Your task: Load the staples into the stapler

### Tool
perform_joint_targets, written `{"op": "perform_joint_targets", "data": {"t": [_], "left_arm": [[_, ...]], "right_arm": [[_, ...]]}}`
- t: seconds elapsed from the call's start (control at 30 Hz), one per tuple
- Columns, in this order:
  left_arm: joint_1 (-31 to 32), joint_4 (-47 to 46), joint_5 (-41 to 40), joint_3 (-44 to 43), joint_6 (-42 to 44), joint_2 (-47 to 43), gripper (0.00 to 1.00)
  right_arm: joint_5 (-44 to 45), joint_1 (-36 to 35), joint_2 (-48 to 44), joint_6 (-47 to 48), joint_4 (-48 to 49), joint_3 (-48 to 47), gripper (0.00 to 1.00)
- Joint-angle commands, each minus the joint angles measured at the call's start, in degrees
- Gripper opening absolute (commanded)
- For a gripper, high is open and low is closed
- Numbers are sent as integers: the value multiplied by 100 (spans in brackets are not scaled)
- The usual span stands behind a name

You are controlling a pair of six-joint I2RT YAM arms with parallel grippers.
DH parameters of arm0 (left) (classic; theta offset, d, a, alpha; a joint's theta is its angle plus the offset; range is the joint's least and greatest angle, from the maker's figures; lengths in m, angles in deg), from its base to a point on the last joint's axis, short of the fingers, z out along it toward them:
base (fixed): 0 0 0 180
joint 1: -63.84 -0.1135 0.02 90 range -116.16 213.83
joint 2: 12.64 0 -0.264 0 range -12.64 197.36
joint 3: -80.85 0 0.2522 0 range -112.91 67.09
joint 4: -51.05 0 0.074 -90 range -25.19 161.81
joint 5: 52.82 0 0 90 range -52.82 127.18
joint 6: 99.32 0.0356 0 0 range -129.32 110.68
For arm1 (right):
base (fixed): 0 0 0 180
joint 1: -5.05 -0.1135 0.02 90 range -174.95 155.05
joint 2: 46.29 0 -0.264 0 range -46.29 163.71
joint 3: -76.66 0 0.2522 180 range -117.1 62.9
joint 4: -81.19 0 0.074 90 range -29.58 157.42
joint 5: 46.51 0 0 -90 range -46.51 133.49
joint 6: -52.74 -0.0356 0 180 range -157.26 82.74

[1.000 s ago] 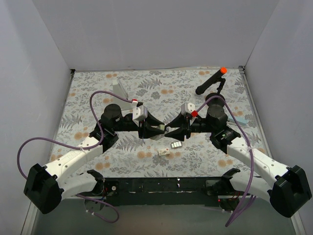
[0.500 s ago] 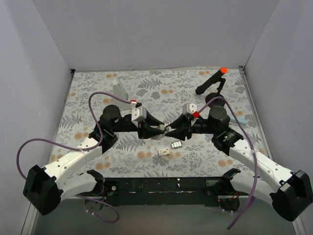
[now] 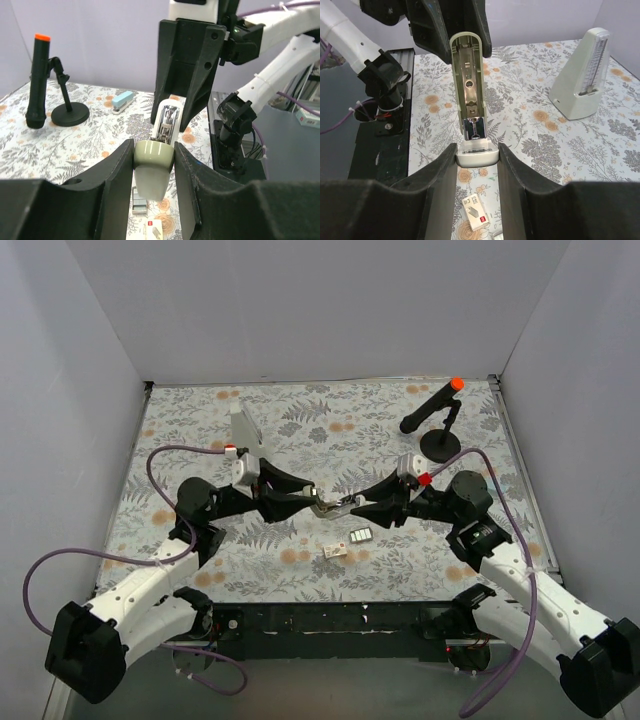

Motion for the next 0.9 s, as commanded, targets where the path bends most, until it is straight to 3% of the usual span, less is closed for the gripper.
{"op": "perform_joint_targets", "data": {"t": [0.0,0.17,0.37,0.5,0.67,0.87], "left_arm": [[-599,-1643,-913,597,-1507,-341,0],[-987,-3210,-1774,1442,-3289,-693,0],[-987,-4494,-2714,2128,-4532,-667,0],[-987,-4679,-3356,2506,-5104,-850,0],[-987,-4179,-4200,2884,-5771,-1457,0],[-970,-3128,-4044,2736,-5221,-2020,0]], "right_arm": [[127,326,-395,-518,1067,326,1],[-39,475,-483,-755,1479,563,1],[-189,484,-466,-1467,2621,1029,1],[-137,484,-457,-1828,3413,1319,1],[-93,484,-448,-1933,3870,1609,1],[-242,475,-246,-1899,3628,1496,1]]}}
